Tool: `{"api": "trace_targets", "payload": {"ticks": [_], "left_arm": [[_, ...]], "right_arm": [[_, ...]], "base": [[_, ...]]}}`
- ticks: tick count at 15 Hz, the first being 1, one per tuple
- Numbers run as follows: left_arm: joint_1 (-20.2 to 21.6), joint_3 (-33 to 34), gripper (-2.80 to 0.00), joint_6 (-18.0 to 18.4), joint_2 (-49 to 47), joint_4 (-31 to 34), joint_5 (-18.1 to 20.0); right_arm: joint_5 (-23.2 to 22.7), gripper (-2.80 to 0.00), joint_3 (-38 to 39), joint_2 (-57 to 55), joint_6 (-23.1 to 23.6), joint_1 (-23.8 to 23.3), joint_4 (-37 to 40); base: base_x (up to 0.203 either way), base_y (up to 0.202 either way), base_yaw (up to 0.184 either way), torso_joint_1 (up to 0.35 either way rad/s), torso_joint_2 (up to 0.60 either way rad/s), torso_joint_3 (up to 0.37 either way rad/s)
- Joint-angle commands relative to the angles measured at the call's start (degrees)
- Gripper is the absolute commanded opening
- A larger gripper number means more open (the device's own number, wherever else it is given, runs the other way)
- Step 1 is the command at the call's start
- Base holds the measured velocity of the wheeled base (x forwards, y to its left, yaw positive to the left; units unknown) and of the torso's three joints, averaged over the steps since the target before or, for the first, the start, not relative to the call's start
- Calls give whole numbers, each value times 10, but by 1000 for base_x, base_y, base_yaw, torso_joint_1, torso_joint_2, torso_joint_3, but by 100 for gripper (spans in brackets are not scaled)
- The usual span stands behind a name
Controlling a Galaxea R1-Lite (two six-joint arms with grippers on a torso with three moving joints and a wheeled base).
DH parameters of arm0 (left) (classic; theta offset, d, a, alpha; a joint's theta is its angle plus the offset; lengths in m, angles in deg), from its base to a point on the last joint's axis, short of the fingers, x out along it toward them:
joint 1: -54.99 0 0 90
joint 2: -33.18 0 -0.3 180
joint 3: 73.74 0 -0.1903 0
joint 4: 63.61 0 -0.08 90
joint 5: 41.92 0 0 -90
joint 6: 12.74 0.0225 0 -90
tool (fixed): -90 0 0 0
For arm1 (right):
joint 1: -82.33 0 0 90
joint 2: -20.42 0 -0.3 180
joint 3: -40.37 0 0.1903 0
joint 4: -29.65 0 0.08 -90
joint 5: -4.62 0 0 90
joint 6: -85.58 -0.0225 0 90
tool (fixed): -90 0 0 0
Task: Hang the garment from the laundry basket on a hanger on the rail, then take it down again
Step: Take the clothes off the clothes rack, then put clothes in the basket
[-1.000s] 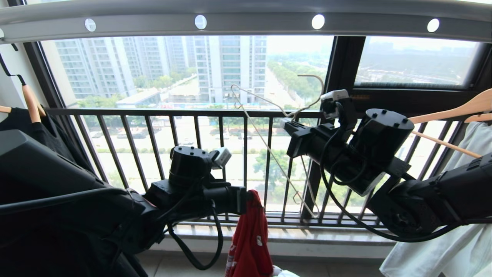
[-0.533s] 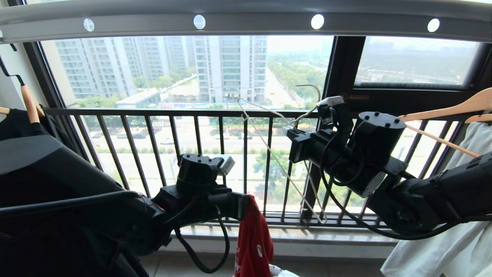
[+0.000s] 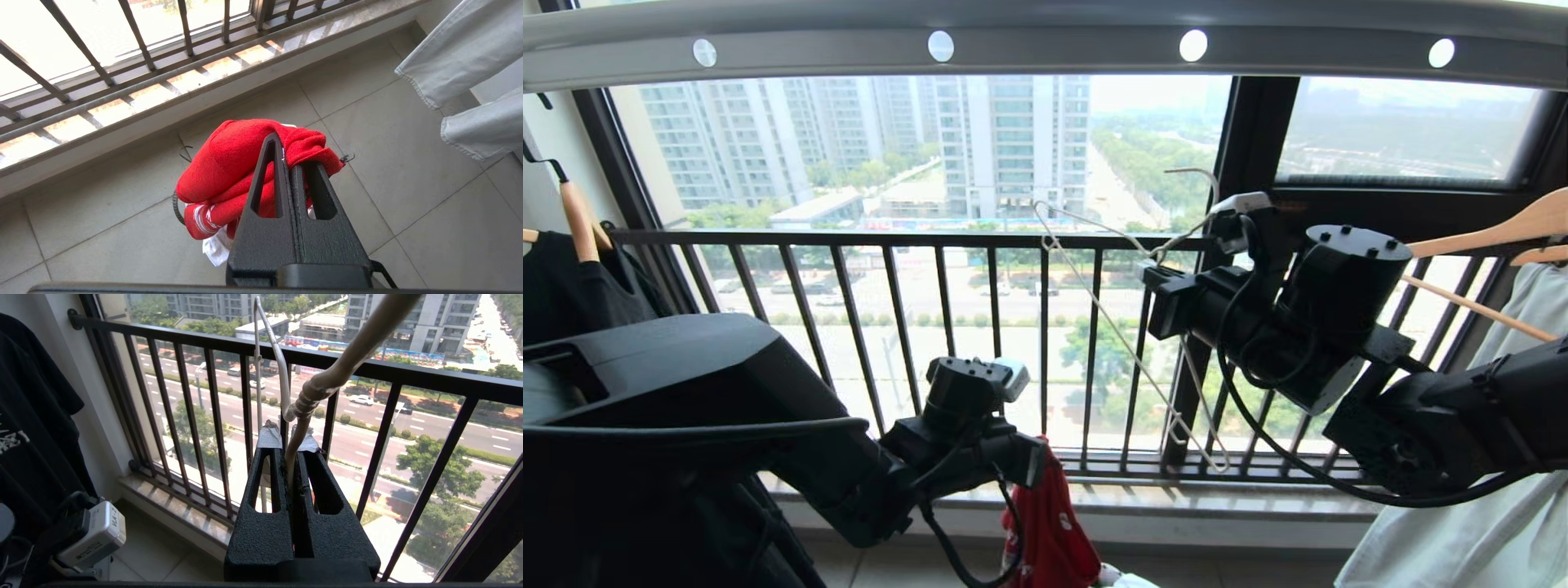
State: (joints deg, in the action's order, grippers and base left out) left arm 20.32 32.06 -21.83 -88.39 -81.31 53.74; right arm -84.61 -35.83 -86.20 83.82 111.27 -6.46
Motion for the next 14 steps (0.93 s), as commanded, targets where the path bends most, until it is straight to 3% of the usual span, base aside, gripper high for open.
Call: {"api": "trace_targets", "payload": {"ticks": [1,4,14], "left_arm": [[0,-8,-280,3,-47,-12,-11],[-3,-4,-280,9,-84,-64,-13],[-15,-9,-280,16,-119,-68,-22]], "right_arm": [[0,-280,0,6,0,0,-4],[0,-280,0,10,0,-3,0],[0,-280,-1,12,3,-5,4]], "base": [[0,0,0,0,0,0],[0,0,0,0,0,0],[0,0,0,0,0,0]]}}
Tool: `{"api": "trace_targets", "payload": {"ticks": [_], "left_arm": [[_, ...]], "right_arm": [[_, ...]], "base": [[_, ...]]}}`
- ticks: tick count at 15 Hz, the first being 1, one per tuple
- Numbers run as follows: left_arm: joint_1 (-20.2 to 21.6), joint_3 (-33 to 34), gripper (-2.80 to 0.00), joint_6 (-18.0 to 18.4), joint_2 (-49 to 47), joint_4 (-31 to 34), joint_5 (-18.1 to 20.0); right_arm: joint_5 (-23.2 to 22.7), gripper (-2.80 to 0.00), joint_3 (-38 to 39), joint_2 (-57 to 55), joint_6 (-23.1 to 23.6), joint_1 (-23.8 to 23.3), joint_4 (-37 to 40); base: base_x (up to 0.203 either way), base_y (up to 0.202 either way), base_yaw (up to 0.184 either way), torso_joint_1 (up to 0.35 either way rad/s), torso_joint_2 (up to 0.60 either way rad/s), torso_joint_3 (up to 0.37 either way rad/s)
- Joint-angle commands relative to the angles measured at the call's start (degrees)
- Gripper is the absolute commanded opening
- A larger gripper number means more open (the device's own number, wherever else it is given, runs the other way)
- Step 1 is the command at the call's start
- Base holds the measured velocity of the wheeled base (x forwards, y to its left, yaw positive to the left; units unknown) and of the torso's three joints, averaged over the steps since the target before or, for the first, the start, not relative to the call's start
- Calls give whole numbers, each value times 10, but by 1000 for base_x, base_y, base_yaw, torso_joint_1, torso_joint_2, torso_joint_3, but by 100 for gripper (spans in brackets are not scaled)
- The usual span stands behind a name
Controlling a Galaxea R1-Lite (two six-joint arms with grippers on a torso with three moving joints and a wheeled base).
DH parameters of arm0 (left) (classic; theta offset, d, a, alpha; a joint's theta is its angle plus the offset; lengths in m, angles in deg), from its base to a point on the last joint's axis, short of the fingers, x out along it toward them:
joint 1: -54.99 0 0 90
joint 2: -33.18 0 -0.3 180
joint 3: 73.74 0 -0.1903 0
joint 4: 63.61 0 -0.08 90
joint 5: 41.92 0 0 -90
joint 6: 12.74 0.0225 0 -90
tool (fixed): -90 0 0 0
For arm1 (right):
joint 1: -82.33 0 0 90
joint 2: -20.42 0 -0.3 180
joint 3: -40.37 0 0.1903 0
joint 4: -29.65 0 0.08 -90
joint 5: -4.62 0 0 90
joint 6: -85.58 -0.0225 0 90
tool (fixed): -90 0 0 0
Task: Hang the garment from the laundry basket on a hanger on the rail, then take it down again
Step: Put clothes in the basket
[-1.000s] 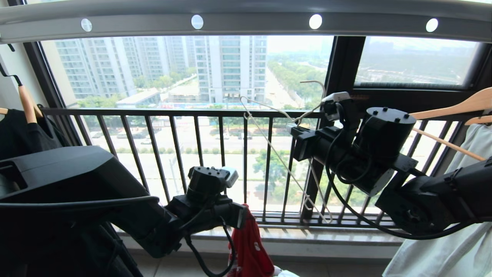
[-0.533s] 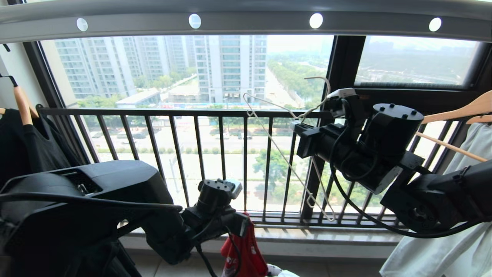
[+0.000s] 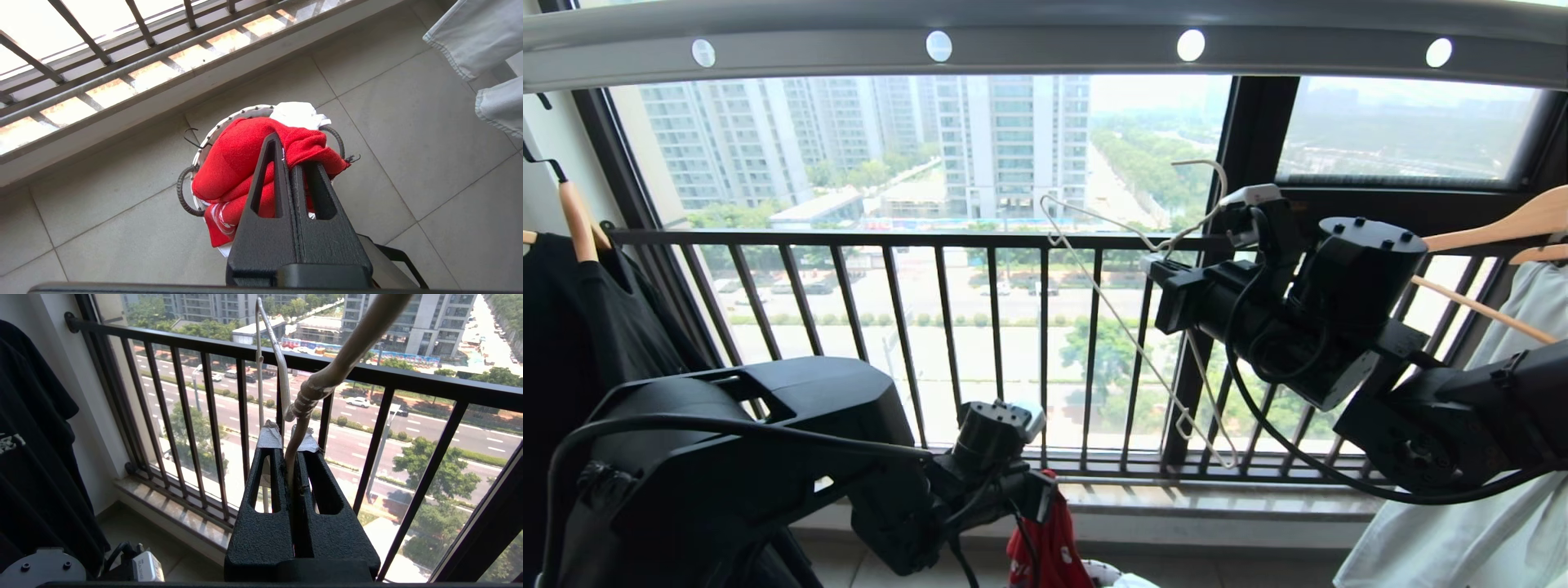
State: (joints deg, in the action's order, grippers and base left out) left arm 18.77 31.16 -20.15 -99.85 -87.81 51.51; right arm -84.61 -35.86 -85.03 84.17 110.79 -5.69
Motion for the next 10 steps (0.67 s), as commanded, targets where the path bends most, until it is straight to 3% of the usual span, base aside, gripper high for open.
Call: {"api": "trace_targets", "payload": {"ticks": [1,10], "left_arm": [[0,0,0,-2,-4,-14,-16],[-2,18,0,12,26,-28,-16]], "right_arm": [[0,-280,-1,0,-1,0,-4],[0,-280,-2,-2,-1,-5,-3]], "base": [[0,0,0,0,0,0],[0,0,0,0,0,0]]}}
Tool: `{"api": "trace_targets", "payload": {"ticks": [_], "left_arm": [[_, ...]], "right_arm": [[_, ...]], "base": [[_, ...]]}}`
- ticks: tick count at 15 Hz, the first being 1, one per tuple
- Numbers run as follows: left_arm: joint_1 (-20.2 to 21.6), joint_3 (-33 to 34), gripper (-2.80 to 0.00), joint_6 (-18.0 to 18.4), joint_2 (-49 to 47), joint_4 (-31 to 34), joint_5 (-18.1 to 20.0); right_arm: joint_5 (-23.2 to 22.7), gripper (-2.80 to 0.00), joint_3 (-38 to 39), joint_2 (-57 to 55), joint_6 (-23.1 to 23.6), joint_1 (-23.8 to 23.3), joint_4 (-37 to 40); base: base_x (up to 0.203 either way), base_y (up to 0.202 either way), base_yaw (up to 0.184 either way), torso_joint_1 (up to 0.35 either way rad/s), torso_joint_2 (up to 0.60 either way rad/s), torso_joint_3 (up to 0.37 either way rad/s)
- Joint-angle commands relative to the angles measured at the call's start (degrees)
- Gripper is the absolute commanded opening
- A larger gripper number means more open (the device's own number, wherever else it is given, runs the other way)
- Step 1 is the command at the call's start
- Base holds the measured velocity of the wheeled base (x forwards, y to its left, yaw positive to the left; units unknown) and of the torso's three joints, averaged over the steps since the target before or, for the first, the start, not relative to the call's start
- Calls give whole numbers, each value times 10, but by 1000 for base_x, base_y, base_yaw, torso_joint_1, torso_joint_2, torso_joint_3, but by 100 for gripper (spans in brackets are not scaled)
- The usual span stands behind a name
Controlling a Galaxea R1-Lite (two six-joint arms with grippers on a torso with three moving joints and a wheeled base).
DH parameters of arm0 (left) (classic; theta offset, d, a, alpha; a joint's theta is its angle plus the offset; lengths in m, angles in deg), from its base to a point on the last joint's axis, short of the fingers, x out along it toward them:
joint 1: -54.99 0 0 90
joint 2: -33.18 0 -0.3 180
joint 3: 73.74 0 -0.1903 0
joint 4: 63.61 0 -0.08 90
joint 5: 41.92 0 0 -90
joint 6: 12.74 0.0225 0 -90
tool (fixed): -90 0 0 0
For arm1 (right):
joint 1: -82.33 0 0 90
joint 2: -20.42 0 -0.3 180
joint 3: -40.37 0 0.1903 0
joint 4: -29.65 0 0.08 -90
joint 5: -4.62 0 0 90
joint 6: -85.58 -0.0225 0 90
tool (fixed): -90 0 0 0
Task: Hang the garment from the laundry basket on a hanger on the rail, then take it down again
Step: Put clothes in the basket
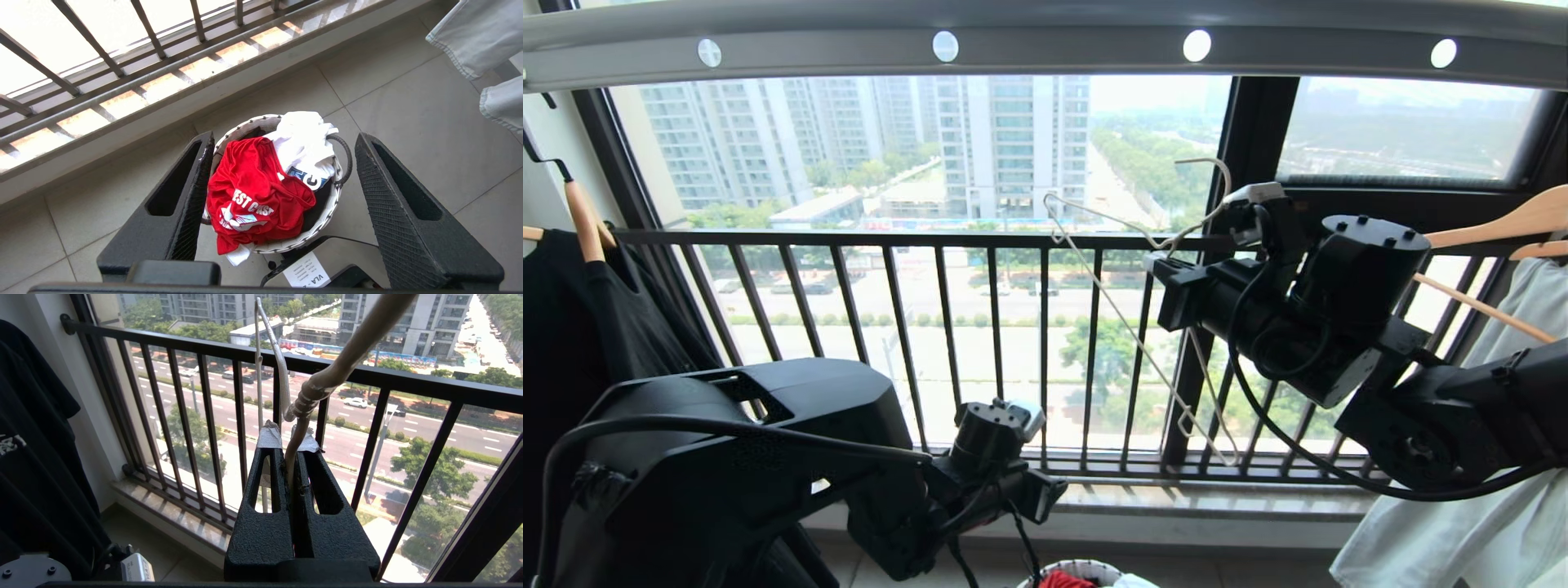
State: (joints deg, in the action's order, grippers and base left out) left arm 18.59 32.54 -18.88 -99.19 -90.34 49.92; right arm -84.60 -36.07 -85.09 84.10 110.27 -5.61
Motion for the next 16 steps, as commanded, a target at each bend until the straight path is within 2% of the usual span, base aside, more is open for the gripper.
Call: {"api": "trace_targets", "payload": {"ticks": [1,2,3,5,7,9,12,13,16], "left_arm": [[-1,7,0,-1,24,-3,0],[-1,8,0,-1,27,-3,0],[-1,8,-280,-1,32,-3,0],[-1,8,-280,-1,45,-2,0],[-10,15,-280,-1,98,4,-1],[-13,17,-280,-2,169,42,-2],[-14,1,-280,-5,294,155,-3],[-15,-8,-280,-6,333,201,-5],[-15,-44,-280,-7,419,334,-18]], "right_arm": [[0,-280,0,-3,0,0,-4],[0,-280,1,-5,0,0,-4],[0,-280,0,-8,1,0,-4],[0,-280,0,-7,1,-5,-4],[0,-280,5,-6,9,-10,-6],[0,-280,16,1,16,-8,-8],[7,-280,38,28,59,-1,-10],[27,-280,35,36,63,2,-10],[41,-280,29,53,64,9,-11]], "base": [[0,0,0,0,0,0],[0,0,0,0,0,0],[0,0,0,0,0,0],[0,0,0,0,0,0],[0,0,0,0,0,0],[0,0,0,0,0,0],[0,0,0,0,0,0],[0,0,0,0,0,0],[0,0,0,0,0,0]]}}
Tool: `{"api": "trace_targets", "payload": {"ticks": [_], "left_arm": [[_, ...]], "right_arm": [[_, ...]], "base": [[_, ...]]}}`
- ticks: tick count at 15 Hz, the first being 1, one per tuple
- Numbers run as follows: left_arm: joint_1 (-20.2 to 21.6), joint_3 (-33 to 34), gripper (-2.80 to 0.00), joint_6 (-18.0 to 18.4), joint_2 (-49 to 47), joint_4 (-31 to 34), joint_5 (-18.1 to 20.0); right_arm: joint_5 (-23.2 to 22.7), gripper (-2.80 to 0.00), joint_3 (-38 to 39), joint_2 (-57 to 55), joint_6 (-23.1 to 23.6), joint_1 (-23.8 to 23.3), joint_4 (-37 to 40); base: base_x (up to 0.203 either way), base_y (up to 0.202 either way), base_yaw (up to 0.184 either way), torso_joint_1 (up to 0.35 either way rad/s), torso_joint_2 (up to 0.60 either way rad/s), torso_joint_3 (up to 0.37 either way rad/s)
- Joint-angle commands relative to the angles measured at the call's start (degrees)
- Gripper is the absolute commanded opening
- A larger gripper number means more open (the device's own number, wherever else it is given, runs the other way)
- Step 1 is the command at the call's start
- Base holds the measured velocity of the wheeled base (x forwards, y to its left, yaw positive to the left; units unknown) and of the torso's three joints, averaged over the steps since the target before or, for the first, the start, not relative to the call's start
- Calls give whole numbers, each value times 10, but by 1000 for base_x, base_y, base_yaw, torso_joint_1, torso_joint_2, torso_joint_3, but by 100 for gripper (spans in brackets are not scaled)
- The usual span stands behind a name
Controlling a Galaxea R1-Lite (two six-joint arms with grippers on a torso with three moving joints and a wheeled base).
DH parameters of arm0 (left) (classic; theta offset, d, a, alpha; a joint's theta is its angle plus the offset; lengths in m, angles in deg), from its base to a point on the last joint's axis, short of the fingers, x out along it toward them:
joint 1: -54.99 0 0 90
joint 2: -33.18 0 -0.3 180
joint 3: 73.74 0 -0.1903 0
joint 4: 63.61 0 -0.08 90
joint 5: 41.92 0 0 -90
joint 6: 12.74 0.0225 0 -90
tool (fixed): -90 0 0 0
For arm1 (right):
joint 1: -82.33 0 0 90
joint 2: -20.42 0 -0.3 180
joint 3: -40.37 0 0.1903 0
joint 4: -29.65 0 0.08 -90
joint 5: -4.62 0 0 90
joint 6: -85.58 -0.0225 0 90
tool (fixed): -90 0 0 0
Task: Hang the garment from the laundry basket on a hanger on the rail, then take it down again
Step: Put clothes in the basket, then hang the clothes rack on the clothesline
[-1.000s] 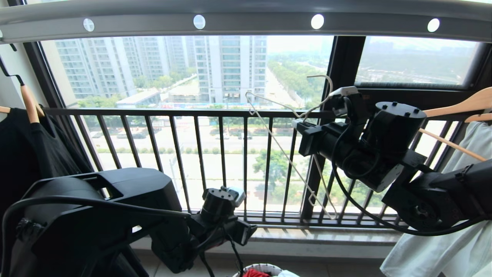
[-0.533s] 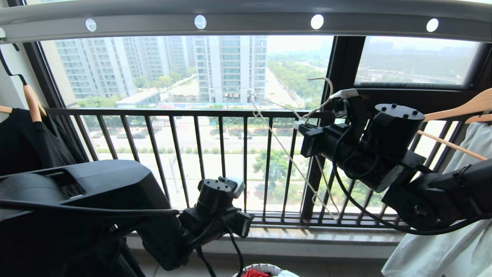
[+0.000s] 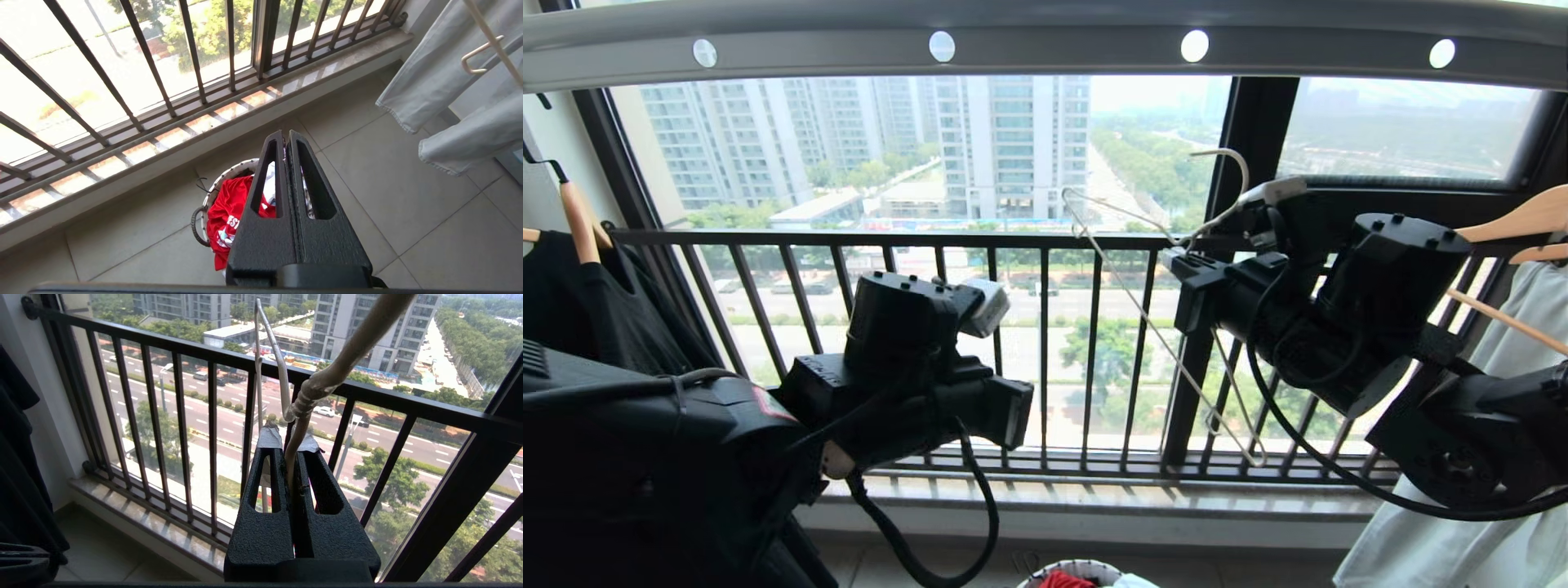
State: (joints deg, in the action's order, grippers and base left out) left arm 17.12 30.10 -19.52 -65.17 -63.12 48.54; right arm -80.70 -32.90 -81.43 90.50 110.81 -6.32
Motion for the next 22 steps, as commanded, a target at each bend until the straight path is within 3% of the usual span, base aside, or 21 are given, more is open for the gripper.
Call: {"api": "trace_targets", "payload": {"ticks": [1,4,8,11,22], "left_arm": [[0,-37,-280,-1,102,118,-12],[0,-60,-280,-3,141,170,-18],[-1,-63,-280,-6,157,171,-18],[-12,-61,-280,-7,165,172,-18],[-11,-60,-280,-6,219,173,-27]], "right_arm": [[11,-280,-6,22,1,3,-3],[30,-280,-19,41,2,2,0],[35,-280,-23,54,6,5,7],[83,-280,-37,46,20,35,9],[111,-280,-49,38,36,68,4]], "base": [[0,0,0,0,0,0],[0,0,0,0,0,0],[0,0,0,0,0,0],[0,0,0,0,0,0],[0,0,0,0,0,0]]}}
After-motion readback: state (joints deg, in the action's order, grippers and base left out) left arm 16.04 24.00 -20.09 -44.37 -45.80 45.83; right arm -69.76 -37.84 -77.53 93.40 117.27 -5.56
